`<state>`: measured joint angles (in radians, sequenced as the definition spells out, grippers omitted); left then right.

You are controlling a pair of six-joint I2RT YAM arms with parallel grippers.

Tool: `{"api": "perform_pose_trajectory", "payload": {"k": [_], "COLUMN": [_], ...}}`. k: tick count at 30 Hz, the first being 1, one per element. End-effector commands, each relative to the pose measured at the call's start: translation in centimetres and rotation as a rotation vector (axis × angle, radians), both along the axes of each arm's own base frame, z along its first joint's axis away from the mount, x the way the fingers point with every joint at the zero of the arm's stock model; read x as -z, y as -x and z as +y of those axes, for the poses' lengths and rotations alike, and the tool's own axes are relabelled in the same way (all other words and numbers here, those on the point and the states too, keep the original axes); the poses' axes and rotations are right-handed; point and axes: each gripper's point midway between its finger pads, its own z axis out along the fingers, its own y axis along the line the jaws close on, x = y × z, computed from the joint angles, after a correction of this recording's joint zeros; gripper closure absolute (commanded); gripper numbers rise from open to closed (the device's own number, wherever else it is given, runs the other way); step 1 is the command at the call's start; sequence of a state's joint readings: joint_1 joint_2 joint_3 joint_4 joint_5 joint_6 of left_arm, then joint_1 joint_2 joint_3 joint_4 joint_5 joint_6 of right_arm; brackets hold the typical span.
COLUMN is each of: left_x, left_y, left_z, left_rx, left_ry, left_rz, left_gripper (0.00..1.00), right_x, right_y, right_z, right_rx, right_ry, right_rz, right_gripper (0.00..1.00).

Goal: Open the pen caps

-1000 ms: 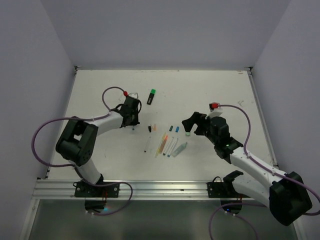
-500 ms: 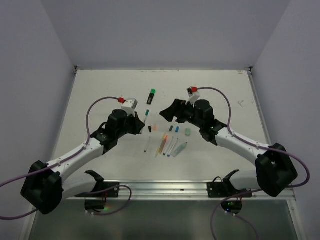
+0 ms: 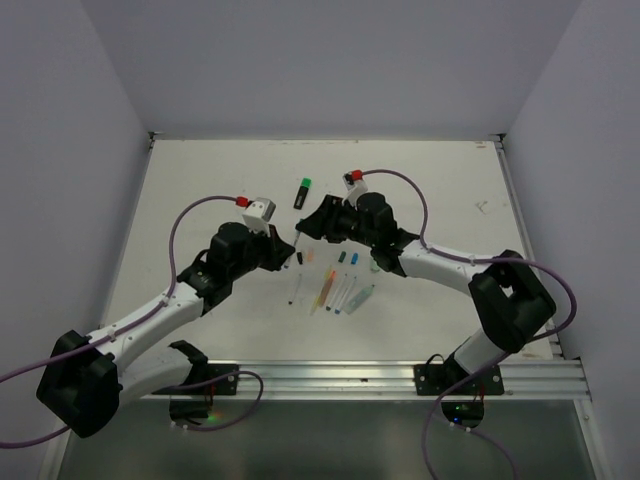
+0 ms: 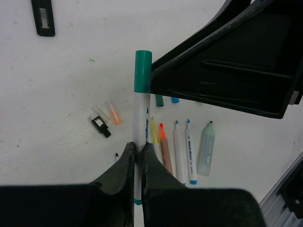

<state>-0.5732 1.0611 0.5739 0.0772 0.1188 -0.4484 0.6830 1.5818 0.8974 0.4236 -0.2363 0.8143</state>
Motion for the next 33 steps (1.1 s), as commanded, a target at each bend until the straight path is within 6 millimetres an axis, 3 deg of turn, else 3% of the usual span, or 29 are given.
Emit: {"api": "perform_pose_trajectory", "payload": {"k": [1,13,24,31,33], "left_x": [-1.1,-1.0,-0.6,-1.0,-1.0], "left_y": [0.1,0.4,0.7,0.8,0.8], "left_z": [-0.8,-1.2,-1.4,-1.4,-1.5], "left_rx": [0.046,0.079,0.092,0.094,0.095], "left_ry": [0.023,0.027,0.03,0.042,0.043], "left_rz": [-0.063,-0.058,-0.049,-0.061,-0.062], "left_gripper": [1.0,1.0,1.0,1.0,0.98], "right_x": [-3.5,-2.3,-2.7,-2.1,-2.1], "right_y": [-0.3,-0.5,-0.7,-0.5,-0.4], "right_z": [1.9,2.9,2.9,2.9,2.9], "right_rx": [-0.038,-0.038,-0.03,-0.037,-0.038], "right_ry": [-0.097,-0.111,-0.117,-0.114,-0.114], "right_rz": [-0.051,-0.043,-0.063,-0.05,-0.049], "right_gripper": [0.45,0.63,0.65,0.86,0.98]}}
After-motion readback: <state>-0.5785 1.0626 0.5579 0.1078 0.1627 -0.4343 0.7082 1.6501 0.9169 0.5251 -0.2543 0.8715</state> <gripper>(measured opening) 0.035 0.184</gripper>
